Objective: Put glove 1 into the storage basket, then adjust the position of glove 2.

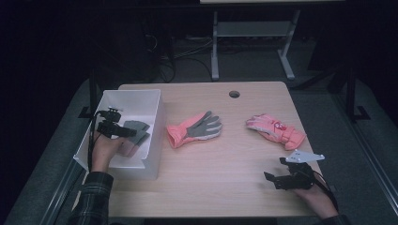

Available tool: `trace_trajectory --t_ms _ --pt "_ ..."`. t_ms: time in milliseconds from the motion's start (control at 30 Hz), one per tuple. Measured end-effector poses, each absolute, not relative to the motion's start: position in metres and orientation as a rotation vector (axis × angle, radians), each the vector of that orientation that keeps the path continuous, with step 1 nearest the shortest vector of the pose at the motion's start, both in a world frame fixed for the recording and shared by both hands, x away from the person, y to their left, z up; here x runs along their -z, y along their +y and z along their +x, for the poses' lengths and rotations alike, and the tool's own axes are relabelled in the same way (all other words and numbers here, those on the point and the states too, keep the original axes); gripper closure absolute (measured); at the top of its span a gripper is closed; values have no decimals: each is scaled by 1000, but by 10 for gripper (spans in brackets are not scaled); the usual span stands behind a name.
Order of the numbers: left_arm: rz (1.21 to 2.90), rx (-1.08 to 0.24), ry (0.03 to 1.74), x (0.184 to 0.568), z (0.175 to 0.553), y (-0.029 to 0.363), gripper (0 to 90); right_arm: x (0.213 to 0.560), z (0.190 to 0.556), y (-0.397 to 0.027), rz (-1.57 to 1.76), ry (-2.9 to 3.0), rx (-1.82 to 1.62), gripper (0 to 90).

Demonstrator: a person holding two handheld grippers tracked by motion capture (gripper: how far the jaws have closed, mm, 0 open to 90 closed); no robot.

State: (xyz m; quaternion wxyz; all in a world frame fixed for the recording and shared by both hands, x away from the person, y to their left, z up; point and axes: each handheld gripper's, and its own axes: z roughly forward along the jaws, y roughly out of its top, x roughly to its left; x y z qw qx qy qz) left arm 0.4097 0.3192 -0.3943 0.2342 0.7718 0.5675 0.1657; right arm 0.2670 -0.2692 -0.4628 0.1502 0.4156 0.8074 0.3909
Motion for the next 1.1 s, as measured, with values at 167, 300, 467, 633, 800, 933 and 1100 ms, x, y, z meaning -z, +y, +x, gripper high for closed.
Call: trace_trajectory --t_ms 167,300,467,633,800,933,1100 --pt "2109 -442 1502 378 406 319 152 463 266 -270 1203 2317 -1120 121" --pt "2101 -457 1413 357 399 313 148 463 266 -269 1197 2318 -1118 121" --pt "2091 -439 1315 340 396 298 148 464 267 -268 1207 2321 -1118 121" --pt "2091 -406 1249 329 394 279 148 463 266 -268 1206 2325 -1118 121" --pt "2100 -384 1182 322 392 262 149 463 266 -267 1200 2332 -1115 121" --pt "2102 -358 1133 316 390 242 150 464 266 -267 1198 2335 -1114 121" --pt "2120 -328 1071 312 391 216 162 463 266 -268 1195 2333 -1118 121"
